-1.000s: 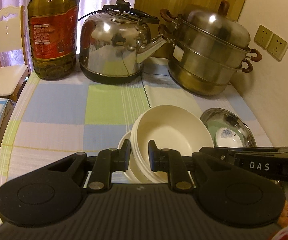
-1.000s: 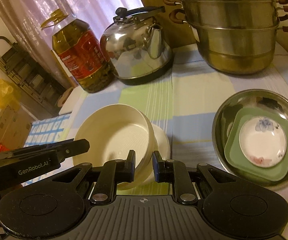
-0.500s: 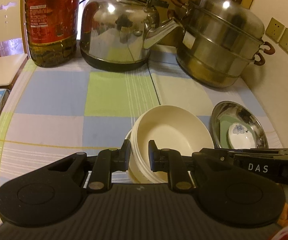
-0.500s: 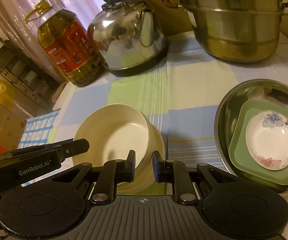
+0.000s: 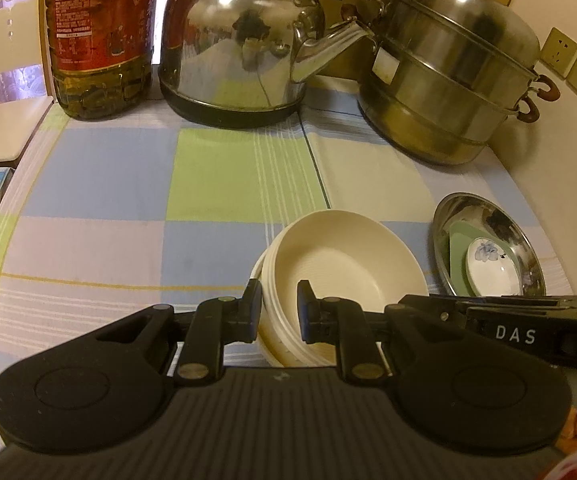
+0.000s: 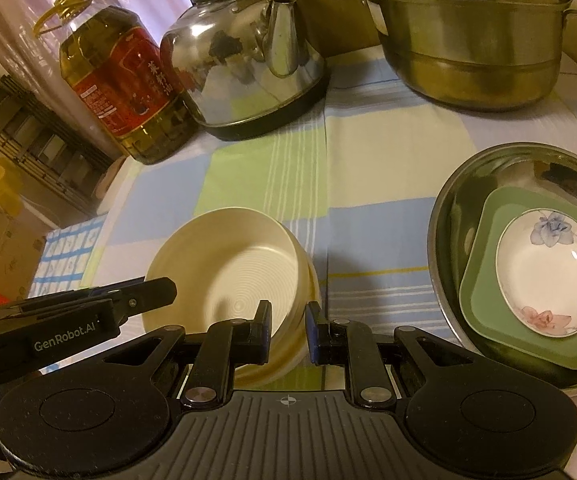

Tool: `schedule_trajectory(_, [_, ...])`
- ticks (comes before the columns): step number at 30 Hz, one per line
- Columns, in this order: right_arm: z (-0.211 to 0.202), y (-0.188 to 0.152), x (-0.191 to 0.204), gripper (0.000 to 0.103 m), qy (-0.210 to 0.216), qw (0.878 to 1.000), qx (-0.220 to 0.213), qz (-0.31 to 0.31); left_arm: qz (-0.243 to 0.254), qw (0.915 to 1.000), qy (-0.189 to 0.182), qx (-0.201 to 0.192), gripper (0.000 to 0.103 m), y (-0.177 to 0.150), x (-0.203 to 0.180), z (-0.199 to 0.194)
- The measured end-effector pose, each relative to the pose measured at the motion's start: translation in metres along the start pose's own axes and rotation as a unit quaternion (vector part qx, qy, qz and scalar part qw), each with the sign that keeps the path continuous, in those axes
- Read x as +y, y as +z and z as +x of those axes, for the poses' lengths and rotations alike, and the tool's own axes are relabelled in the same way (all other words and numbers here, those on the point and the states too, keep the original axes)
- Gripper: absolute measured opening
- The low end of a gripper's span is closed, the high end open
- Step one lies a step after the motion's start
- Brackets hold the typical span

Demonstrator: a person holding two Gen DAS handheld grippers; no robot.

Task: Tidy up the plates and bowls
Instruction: 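Carry the cream container with the left tool toward the white floral bowl, then lower the cream container into the white bowl and open the left tool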

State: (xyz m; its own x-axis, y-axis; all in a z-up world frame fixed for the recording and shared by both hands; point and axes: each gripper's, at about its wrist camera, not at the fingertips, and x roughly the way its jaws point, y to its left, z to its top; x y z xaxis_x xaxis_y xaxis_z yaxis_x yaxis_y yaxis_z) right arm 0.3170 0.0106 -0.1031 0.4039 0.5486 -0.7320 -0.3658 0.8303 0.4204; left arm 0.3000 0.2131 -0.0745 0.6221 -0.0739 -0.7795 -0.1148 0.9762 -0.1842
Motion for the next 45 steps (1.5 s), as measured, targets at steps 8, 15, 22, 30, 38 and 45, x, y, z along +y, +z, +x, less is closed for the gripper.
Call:
schedule_trajectory(8, [0.003, 0.001, -0.003, 0.018, 0.002, 1.0, 0.004, 0.008, 0.001, 1.0, 0.0, 0.001, 0.017, 0.0, -0.001, 0.001])
schedule_trajectory(15, [-0.003, 0.0, -0.003, 0.035, -0.012, 1.0, -0.005, 0.007, -0.001, 1.0, 0.003, -0.001, 0.022, -0.001, -0.003, -0.005])
schedule_trajectory(22, [-0.026, -0.002, -0.003, 0.042, 0.001, 1.0, -0.027, 0.01, -0.004, 0.9998, 0.004, -0.018, 0.024, -0.003, -0.006, -0.028])
schedule_trajectory(30, [-0.068, -0.022, -0.003, 0.053, 0.02, 0.999, -0.047, 0.01, -0.008, 0.9996, 0.007, -0.027, 0.029, -0.023, -0.011, -0.072])
schedule_trajectory(38, [-0.108, -0.057, -0.009, 0.061, 0.027, 0.998, -0.056, 0.012, -0.01, 0.9994, 0.019, -0.027, 0.034, -0.057, -0.019, -0.114])
schedule_trajectory(45, [-0.142, -0.093, -0.014, 0.064, 0.037, 0.998, -0.052, 0.015, -0.017, 0.999, 0.037, -0.019, 0.035, -0.094, -0.029, -0.15])
